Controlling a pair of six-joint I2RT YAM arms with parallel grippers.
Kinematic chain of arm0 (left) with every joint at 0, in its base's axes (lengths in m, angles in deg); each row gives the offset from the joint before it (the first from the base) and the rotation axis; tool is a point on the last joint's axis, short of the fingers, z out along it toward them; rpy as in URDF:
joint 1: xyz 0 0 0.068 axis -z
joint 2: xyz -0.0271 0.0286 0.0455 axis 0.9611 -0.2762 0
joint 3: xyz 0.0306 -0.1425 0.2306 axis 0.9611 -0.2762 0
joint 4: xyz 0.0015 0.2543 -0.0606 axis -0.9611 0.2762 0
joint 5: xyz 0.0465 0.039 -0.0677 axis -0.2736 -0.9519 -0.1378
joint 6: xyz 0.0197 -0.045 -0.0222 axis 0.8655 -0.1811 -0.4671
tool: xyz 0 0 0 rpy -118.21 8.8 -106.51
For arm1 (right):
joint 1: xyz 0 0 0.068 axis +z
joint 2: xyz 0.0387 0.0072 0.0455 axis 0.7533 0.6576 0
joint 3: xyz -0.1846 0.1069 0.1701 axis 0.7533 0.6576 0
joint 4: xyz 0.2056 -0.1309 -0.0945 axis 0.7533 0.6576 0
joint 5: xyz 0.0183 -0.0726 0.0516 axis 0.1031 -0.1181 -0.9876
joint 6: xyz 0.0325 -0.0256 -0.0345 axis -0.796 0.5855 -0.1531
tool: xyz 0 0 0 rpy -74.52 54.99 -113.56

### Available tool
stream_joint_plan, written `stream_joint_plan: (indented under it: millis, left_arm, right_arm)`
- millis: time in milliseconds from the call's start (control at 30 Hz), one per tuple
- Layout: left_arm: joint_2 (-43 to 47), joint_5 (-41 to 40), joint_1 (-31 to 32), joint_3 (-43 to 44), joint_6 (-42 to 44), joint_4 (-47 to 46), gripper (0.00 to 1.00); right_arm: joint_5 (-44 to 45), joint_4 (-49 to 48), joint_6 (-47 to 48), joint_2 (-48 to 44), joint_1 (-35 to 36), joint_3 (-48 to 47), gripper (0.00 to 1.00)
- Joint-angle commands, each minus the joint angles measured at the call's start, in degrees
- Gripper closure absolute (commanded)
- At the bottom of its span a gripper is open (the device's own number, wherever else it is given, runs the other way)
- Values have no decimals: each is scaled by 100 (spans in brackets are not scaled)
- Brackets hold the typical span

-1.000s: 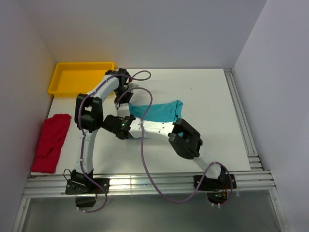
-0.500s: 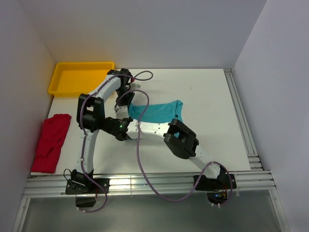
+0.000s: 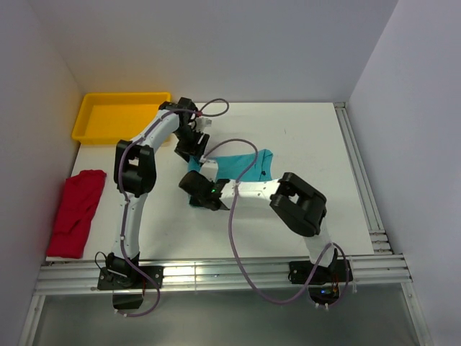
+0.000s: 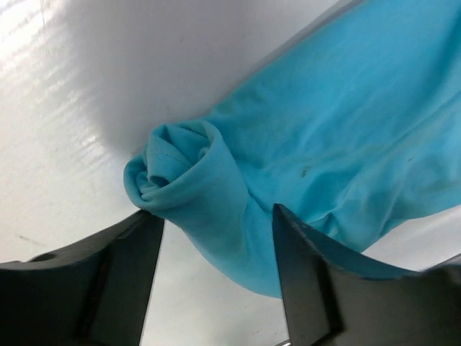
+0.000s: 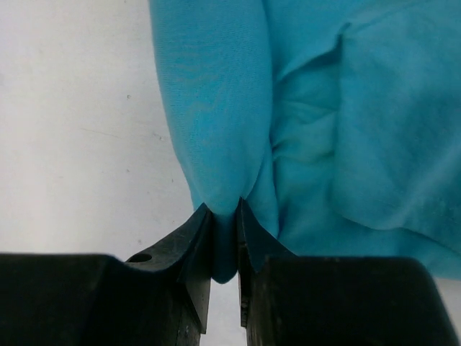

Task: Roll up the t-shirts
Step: Roll the tshirt

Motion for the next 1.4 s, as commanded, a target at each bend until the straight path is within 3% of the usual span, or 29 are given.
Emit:
stream_joint_plan:
  millis: [0, 233, 300, 600, 900, 1133, 1300, 1367]
  left_arm:
    - [491, 575, -98, 208, -189, -643, 32]
    - [913, 1481, -423, -257, -541, -1504, 29]
    - [1080, 1762, -581, -389, -865, -1690, 28]
    - [1335, 2211, -872, -1303, -708, -1805, 28]
    - [1327, 2650, -898, -2410, -646, -2226, 28]
    - [1134, 2756, -881, -2578, -708, -2367, 29]
    - [1002, 2686, -837, -2543, -795, -2403, 35]
    - [940, 2476, -776, -2464, -813, -2272, 43]
  right_arm:
    - [-726, -1192, -640, -567, -249, 821, 92]
    - [-1465, -2970, -1397, -1060, -645, 2403, 93]
    - [-1753, -3557, -1633, -1069, -724, 2606, 93]
    - [-2466, -5404, -2670, -735, -1014, 3520, 94]
    - [-2748, -6240, -3304, -261, -1093, 3846, 95]
    - [-2792, -6593, -3542, -94, -1129, 4004, 96]
    - [-2810, -6672, -3594, -49, -1129, 3996, 96]
    - [-2828, -6725, -3603, -40, -1137, 4013, 96]
